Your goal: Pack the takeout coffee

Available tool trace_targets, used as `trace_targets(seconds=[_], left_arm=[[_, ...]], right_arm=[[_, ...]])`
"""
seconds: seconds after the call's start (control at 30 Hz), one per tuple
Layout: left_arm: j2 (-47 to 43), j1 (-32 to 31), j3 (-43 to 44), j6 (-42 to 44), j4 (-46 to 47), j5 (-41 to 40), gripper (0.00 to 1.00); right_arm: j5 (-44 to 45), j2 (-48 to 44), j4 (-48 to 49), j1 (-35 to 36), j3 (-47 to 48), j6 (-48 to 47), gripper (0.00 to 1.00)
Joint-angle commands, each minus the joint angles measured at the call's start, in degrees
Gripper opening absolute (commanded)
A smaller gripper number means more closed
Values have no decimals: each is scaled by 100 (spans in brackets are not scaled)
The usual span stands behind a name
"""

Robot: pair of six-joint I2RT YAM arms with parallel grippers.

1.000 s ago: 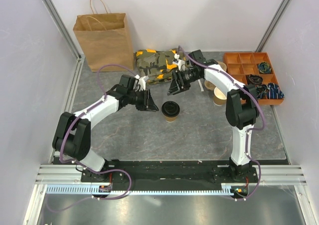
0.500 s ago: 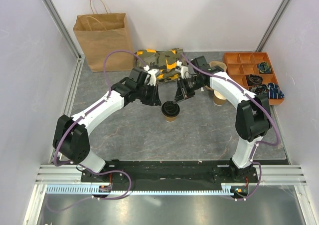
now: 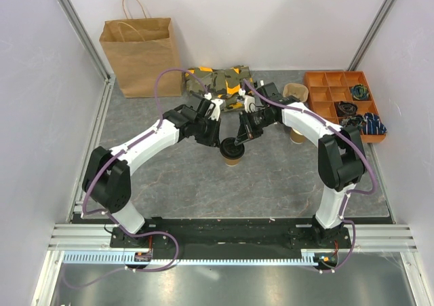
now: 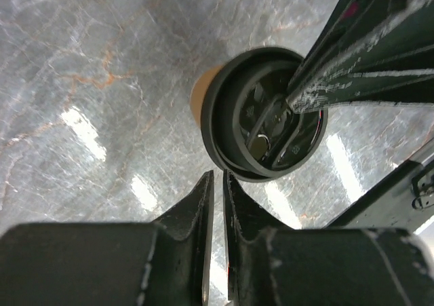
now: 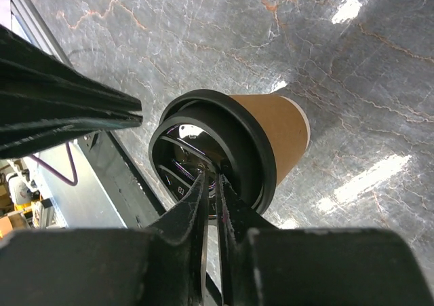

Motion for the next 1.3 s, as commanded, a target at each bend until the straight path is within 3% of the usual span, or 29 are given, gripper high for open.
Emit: trace_targets(seconds=[0.0, 0.33, 0.8, 1.07, 1.27], left_arm=[[5, -92, 231, 279, -27, -93, 17], [-285, -232, 398, 429, -334, -348, 17], [435, -276, -59, 359, 61, -251, 16], [321, -241, -507, 394, 61, -304, 16], [505, -241, -367, 411, 52, -356, 14]], right_arm=[[185, 102, 170, 20, -173, -24, 14], [256, 58, 223, 29, -252, 19, 13], [282, 84, 320, 38, -393, 55, 12], [291, 137, 390, 38, -472, 63, 12], [335, 137, 443, 38, -560, 46, 11]])
